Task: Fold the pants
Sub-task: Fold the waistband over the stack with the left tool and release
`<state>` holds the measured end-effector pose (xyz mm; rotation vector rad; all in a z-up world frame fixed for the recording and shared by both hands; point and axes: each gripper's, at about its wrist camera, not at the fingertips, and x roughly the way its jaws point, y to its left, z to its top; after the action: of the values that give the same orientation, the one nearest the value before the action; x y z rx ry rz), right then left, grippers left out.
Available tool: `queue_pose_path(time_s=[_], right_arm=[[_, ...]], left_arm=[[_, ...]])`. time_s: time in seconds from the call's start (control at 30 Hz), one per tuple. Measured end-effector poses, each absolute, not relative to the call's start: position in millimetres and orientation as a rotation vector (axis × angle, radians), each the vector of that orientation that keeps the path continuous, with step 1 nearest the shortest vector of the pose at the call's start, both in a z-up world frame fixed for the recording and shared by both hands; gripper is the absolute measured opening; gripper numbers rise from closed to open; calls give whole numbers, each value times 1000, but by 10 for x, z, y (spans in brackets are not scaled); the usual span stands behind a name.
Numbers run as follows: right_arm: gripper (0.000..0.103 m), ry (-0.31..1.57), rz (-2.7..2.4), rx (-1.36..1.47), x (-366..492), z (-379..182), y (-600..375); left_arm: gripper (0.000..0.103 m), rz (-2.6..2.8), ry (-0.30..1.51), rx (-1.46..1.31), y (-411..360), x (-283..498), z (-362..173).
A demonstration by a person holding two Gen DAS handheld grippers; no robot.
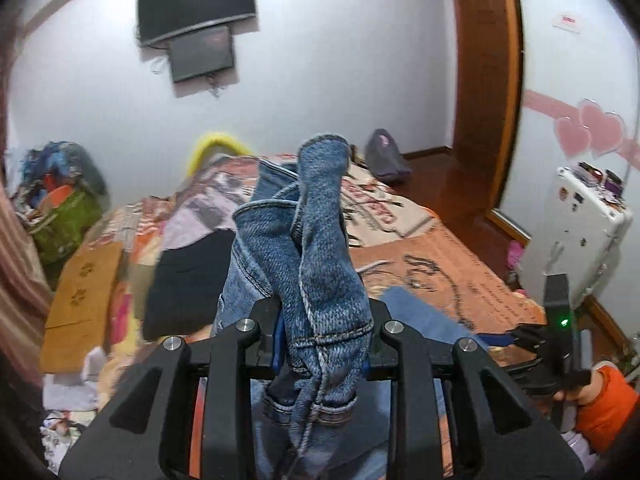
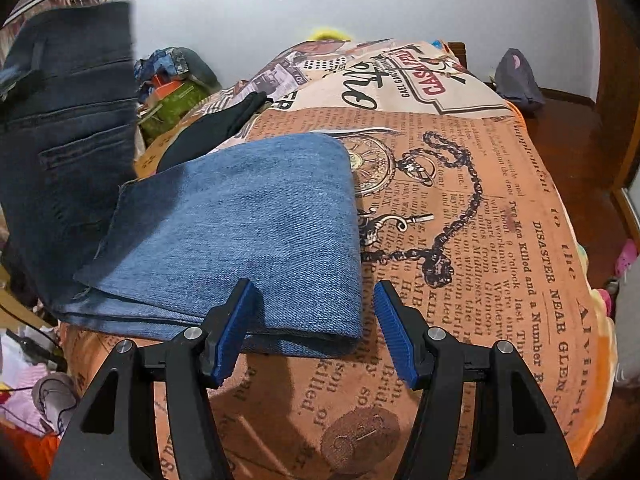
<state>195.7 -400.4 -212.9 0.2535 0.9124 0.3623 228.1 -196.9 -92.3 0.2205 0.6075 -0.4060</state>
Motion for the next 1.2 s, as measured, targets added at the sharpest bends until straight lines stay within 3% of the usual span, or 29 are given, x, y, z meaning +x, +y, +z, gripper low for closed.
queue_pose_path(time_s=[0.63, 0.87, 1.03, 1.1, 1.2], right_arm=[[58, 909, 403, 321, 2023, -2191, -4041], [58, 905, 405, 326, 2024, -2185, -4049], [58, 907, 404, 325, 1986, -2162, -4088], [58, 905, 390, 319, 1953, -2142, -4136], [58, 898, 365, 322, 1867, -2100, -4238]], left_arm=[[24, -579, 721, 247, -3010, 2395, -1389], [24, -594, 846, 249, -3151, 2489, -1798], [37, -613, 929, 243, -3191, 2470, -2001], [62, -654, 974, 200, -3195, 2459, -2042], [62, -652, 992, 203, -3231, 2415, -2071]])
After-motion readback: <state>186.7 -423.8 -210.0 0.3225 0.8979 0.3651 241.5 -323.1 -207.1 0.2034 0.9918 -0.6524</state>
